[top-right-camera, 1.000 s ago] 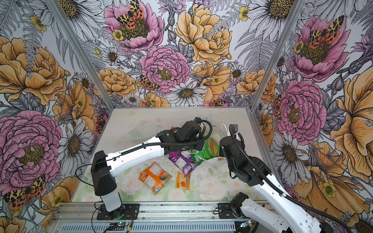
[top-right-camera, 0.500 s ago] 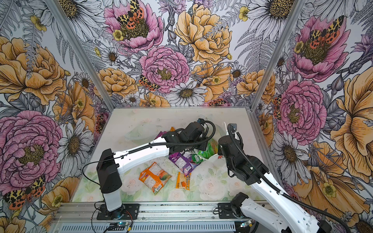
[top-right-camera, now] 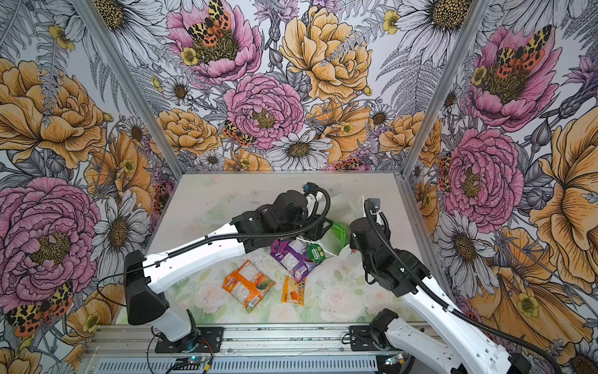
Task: Place the snacks into the paper bag
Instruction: Place the snack in the paper bag, then move the snack to the center of the table.
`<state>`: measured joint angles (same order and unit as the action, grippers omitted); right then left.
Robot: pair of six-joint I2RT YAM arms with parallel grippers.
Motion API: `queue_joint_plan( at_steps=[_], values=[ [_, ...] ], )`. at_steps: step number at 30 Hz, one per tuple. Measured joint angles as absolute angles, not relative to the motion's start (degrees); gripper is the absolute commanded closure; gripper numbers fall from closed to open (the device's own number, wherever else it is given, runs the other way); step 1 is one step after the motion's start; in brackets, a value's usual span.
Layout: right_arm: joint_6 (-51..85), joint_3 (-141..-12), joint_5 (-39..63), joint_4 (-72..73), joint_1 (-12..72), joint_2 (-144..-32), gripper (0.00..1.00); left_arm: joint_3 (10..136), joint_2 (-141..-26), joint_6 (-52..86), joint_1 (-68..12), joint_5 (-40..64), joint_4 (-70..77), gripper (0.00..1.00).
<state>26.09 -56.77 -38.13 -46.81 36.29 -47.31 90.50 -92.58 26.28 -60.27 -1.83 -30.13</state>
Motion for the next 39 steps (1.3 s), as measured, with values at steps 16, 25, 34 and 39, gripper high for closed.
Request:
queue_joint_plan(
  at_steps=[16, 25, 34, 39],
  values=[
    [26.09, -56.12, -39.27, -46.41, 35.92, -47.27, 1.00, 68.53, -57.80, 24.49, -52.73, -5.87, -23.70, 0.25],
    [26.06, -55.68, -39.27, -46.39, 35.92, -47.20, 1.00, 59.07, -58.52, 28.42, -27.51, -6.31, -27.05, 0.23],
    [26.09, -55.13, -39.13, -46.22, 35.75, -46.44, 1.00, 50.87, -75.33, 32.29, -10.63, 2.90, -17.04, 0.19],
    [26.06, -54.63, -38.57, -45.50, 35.64, -46.44, 1.00, 50.85, -85.93, 33.32, -8.43, 7.75, -9.21, 0.22]
  ],
)
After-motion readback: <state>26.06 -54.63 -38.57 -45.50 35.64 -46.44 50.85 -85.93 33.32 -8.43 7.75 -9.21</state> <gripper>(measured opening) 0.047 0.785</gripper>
